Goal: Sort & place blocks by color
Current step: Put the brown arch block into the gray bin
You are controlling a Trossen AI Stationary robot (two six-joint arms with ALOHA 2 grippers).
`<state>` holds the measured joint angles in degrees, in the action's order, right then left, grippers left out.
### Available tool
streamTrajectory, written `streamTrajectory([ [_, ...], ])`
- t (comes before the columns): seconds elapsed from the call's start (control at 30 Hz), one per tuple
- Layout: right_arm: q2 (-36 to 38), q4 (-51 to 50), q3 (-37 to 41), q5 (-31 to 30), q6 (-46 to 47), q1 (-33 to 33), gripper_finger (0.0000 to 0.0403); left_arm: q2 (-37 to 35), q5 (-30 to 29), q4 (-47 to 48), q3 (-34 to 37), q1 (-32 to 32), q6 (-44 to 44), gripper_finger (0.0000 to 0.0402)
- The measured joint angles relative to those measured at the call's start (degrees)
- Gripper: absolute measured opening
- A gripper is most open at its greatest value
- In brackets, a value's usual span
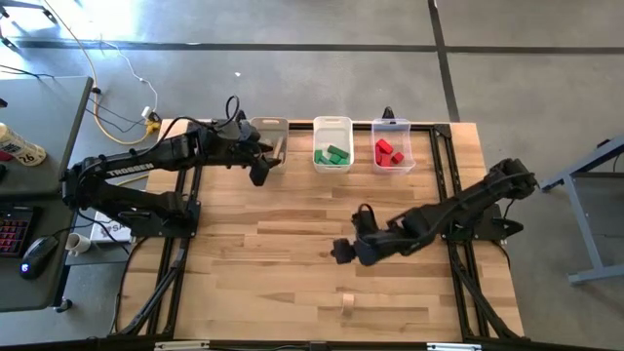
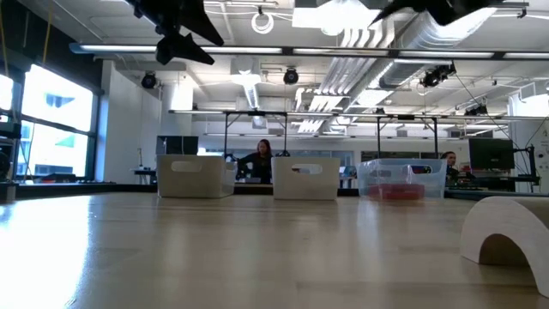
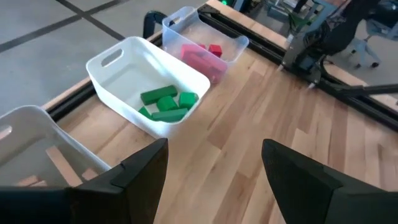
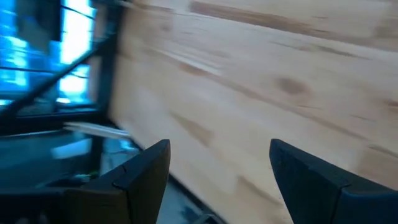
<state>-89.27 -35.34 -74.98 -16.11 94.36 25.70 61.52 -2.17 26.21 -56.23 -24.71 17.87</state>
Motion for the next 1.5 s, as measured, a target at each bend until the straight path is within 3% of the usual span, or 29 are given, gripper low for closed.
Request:
streamTrajectory([
  [0.4, 0.0, 18.7, 0.0, -7.6, -3.4, 5.6, 0.0261, 0.0, -0.2, 8.5, 0.0, 3.1, -0.9, 0.0245],
  [0.83, -1.3, 19.7, -2.8, -7.6, -4.4, 7.0, 0.0261, 0.0, -0.2, 10.0, 0.0, 6.8, 1.6, 0.0245],
  [1.0, -5.3, 9.4, -11.9, -7.3, -7.4, 6.9, 0.0261, 0.0, -0.2, 10.0, 0.0, 7.6, 2.2, 0.0245],
  [1.17, -9.4, -4.6, -18.9, -4.8, -2.8, 6.9, 0.0261, 0.0, -0.4, 10.0, 0.0, 7.7, 3.0, 0.0245],
  [1.5, -17.5, -11.8, -20.6, 5.7, 3.0, 7.0, 0.0261, 0.0, -1.3, 10.0, 0.0, 7.6, 3.0, 0.0245],
])
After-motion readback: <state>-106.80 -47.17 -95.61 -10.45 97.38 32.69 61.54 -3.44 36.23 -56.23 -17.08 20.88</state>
